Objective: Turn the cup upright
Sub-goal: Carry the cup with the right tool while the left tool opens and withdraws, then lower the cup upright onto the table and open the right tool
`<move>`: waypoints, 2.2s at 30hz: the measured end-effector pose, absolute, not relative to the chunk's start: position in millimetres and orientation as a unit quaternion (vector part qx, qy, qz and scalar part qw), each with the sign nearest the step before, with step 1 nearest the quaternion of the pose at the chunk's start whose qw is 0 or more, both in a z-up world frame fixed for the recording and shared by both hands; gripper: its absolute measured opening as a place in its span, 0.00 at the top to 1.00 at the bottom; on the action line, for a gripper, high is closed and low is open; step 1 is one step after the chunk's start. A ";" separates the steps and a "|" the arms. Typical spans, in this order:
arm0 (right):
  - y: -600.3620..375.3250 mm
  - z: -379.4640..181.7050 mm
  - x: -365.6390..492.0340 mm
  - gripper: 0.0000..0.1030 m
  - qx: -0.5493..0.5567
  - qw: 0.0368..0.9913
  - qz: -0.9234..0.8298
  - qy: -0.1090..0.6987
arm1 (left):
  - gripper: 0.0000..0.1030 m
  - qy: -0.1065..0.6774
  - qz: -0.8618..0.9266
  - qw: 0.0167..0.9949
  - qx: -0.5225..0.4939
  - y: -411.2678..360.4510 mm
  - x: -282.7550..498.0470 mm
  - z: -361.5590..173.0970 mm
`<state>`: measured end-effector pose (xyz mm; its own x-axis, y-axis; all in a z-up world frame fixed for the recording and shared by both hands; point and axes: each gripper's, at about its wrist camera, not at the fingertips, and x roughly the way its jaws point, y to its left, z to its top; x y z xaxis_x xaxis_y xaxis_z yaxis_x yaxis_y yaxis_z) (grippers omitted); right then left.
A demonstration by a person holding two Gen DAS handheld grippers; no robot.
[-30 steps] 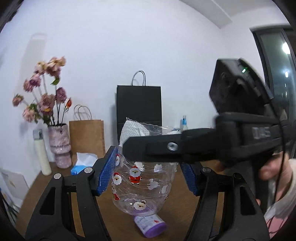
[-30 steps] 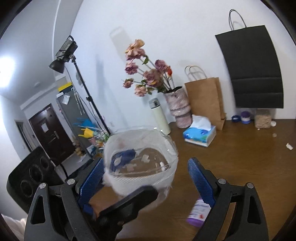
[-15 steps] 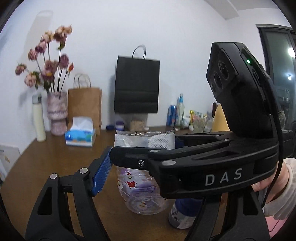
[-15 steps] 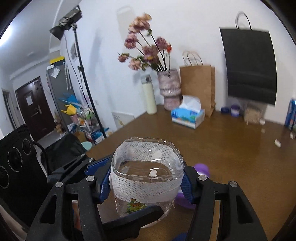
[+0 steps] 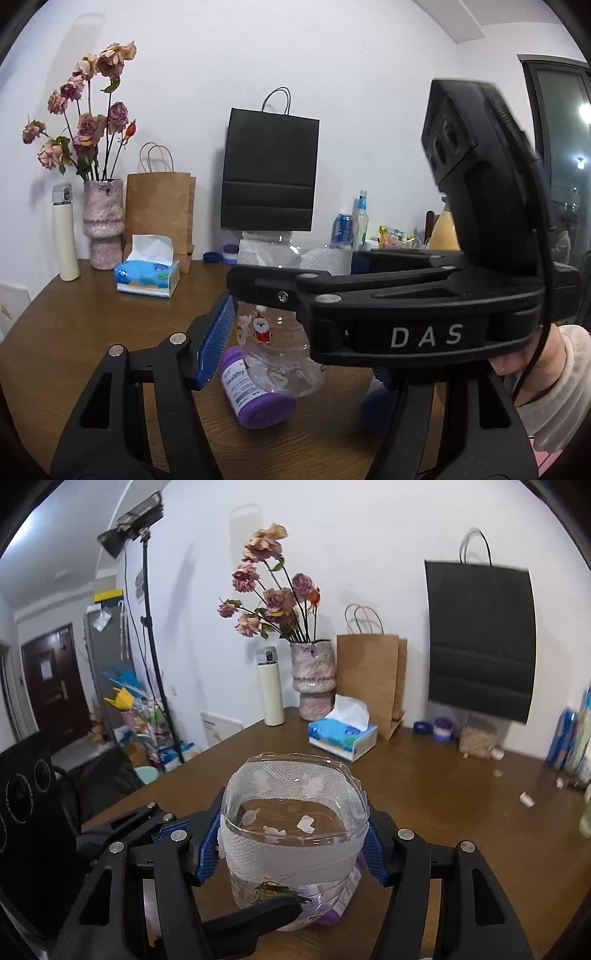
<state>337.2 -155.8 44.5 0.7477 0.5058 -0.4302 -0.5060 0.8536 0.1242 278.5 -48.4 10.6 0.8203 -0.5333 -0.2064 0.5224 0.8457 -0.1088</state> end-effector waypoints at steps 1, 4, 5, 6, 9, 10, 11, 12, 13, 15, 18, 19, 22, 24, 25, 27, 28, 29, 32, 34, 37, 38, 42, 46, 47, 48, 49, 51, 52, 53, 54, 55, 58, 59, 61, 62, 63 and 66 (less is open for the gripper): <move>-158.7 41.3 337.9 0.35 0.005 0.933 0.273 0.233 | 0.41 0.118 -0.278 0.953 -0.024 -49.7 279.3 9.4; -158.5 34.8 337.4 0.35 -0.001 0.936 0.262 0.235 | 0.28 0.141 -0.282 0.949 -0.022 -56.3 285.7 2.9; -159.4 31.4 337.7 0.35 -0.001 0.938 0.255 0.234 | 0.18 0.151 -0.286 0.946 -0.022 -58.7 287.4 0.1; -161.8 26.9 337.2 0.35 0.000 0.941 0.247 0.231 | 0.13 0.158 -0.289 0.944 -0.022 -60.1 287.5 -3.1; -170.1 15.8 340.6 0.35 -0.012 0.952 0.206 0.224 | 0.11 0.179 -0.295 0.938 -0.019 -63.3 286.3 -13.7; -174.4 11.8 344.9 0.35 -0.008 0.953 0.200 0.229 | 0.11 0.187 -0.291 0.938 -0.015 -65.1 286.5 -17.1; -181.3 5.5 348.9 0.35 0.005 0.951 0.197 0.237 | 0.11 0.195 -0.284 0.939 -0.011 -66.8 286.9 -20.0; -185.1 1.1 351.2 0.35 0.014 0.950 0.195 0.245 | 0.11 0.206 -0.276 0.939 -0.005 -68.7 287.6 -23.0; -187.3 -1.8 351.3 0.35 0.018 0.948 0.194 0.252 | 0.11 0.217 -0.270 0.938 -0.003 -69.4 288.3 -25.4; -188.4 -7.4 343.2 0.35 0.014 0.947 0.199 0.253 | 0.11 0.230 -0.267 0.936 -0.005 -68.1 284.6 -30.0; -186.1 -15.1 322.1 0.35 0.014 0.938 0.225 0.264 | 0.10 0.256 -0.275 0.927 0.000 -64.0 269.2 -37.0; -183.9 -18.7 310.3 0.35 0.010 0.936 0.236 0.263 | 0.09 0.260 -0.284 0.923 0.000 -61.6 259.9 -39.2; -175.3 -31.4 285.2 0.35 -0.003 0.928 0.256 0.271 | 0.04 0.263 -0.301 0.917 0.008 -58.5 229.6 -48.2; -168.9 -42.3 267.7 0.35 -0.014 0.924 0.269 0.273 | 0.04 0.263 -0.298 0.917 0.027 -60.3 213.0 -55.9; -166.2 -46.8 260.9 0.35 -0.019 0.922 0.273 0.273 | 0.04 0.265 -0.293 0.918 0.036 -61.4 206.8 -60.7; -160.6 -54.0 252.3 0.34 -0.030 0.922 0.274 0.273 | 0.04 0.272 -0.282 0.919 0.037 -61.4 201.7 -68.4; -158.2 -57.8 249.1 0.33 -0.033 0.919 0.277 0.277 | 0.04 0.276 -0.275 0.920 0.032 -60.3 201.2 -72.0; -156.2 -60.6 247.0 0.33 -0.035 0.918 0.280 0.279 | 0.04 0.280 -0.267 0.922 0.026 -58.7 202.1 -73.7; -156.1 -68.8 246.3 0.29 -0.042 0.920 0.269 0.280 | 0.04 0.282 -0.243 0.928 0.026 -57.0 203.9 -79.7; -159.8 -71.9 247.4 0.22 -0.034 0.920 0.266 0.285 | 0.04 0.280 -0.226 0.933 0.032 -56.8 204.3 -83.0; -164.8 -69.8 246.3 0.22 -0.028 0.923 0.262 0.281 | 0.04 0.274 -0.232 0.933 0.012 -53.6 203.6 -82.1; -165.2 -68.5 245.1 0.22 -0.033 0.926 0.256 0.277 | 0.04 0.271 -0.235 0.933 0.007 -52.6 203.2 -81.3; -167.5 -58.9 238.1 0.22 -0.030 0.930 0.249 0.269 | 0.04 0.260 -0.230 0.938 0.005 -52.2 199.2 -76.0; -181.0 -34.4 220.2 0.21 -0.011 0.935 0.251 0.250 | 0.04 0.241 -0.224 0.944 0.005 -44.9 185.9 -59.4; -184.5 -29.9 216.5 0.19 -0.008 0.937 0.249 0.246 | 0.03 0.238 -0.218 0.946 0.008 -41.6 180.6 -53.2; -192.1 -21.5 209.3 0.13 -0.003 0.940 0.242 0.239 | 0.00 0.235 -0.206 0.950 0.014 -40.1 176.2 -48.1; -201.8 -12.7 201.9 0.09 0.005 0.945 0.230 0.232 | 0.00 0.228 -0.188 0.955 0.021 -37.5 170.3 -41.2; -218.8 0.9 190.6 0.08 0.018 0.953 0.198 0.227 | 0.00 0.215 -0.159 0.963 0.022 -28.4 158.9 -26.7; -228.5 7.4 184.3 0.08 0.024 0.957 0.178 0.227 | 0.00 0.208 -0.151 0.966 0.013 -21.2 153.3 -18.6; -236.6 12.3 178.9 0.08 0.028 0.960 0.161 0.228 | 0.00 0.201 -0.140 0.970 0.003 -14.3 147.9 -11.9; -246.1 17.4 172.1 0.08 0.029 0.963 0.134 0.232 | 0.00 0.193 -0.116 0.974 -0.006 -6.4 140.9 -3.6; -251.5 20.6 168.1 0.08 0.027 0.965 0.113 0.237 | 0.00 0.186 -0.102 0.977 -0.011 -1.5 136.7 1.5; -266.3 26.3 156.9 0.08 0.024 0.968 0.048 0.246 | 0.00 0.166 -0.066 0.984 -0.021 10.9 124.2 12.6; -270.7 27.5 152.0 0.08 0.031 0.968 0.039 0.248 | 0.00 0.160 -0.059 0.985 -0.022 13.4 120.2 14.6; -274.4 29.9 142.8 0.08 0.044 0.968 0.041 0.244 | 0.00 0.150 -0.048 0.987 -0.031 18.2 115.3 18.2; -275.2 31.2 139.3 0.08 0.049 0.969 0.043 0.240 | 0.00 0.148 -0.048 0.987 -0.035 19.7 114.3 19.4; -275.1 32.2 137.1 0.08 0.052 0.969 0.043 0.238 | 0.00 0.146 -0.048 0.987 -0.040 20.5 114.5 21.6; -271.6 33.0 135.8 0.08 0.055 0.968 0.047 0.239 | 0.00 0.141 -0.045 0.988 -0.040 20.8 113.0 25.6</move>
